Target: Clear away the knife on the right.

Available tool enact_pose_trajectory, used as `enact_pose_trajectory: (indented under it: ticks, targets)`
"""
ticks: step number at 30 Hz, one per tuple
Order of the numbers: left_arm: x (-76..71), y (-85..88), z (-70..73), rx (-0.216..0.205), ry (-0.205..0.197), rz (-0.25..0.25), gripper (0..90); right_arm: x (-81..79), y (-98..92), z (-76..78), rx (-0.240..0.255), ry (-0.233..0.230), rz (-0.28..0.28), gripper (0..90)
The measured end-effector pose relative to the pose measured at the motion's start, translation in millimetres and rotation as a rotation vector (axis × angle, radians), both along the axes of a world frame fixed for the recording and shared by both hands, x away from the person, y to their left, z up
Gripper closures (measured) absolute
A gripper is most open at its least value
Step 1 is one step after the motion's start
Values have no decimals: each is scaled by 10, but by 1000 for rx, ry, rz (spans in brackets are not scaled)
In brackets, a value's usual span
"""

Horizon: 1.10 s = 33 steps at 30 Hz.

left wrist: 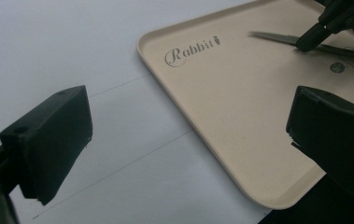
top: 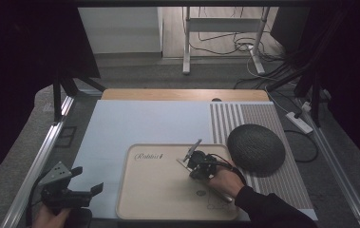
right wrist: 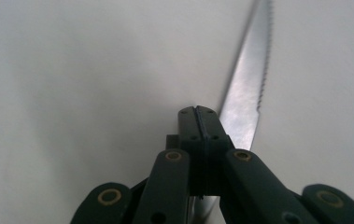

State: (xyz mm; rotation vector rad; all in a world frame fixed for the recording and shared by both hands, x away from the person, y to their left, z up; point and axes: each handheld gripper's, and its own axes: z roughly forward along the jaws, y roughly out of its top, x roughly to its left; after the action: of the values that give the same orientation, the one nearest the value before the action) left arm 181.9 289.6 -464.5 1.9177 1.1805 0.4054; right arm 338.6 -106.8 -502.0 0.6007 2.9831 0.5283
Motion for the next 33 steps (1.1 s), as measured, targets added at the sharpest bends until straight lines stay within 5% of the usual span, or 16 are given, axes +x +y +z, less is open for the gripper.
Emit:
enact_pose_trajectory:
  ticks: [17, 33]
  targets:
    - [1, -1, 1, 0, 0, -1, 15, 125, -615, 48, -24, 13, -168, 899]
    - [6, -4, 2, 1, 2, 0, 16, 121, -883, 69, -34, 26, -208, 897]
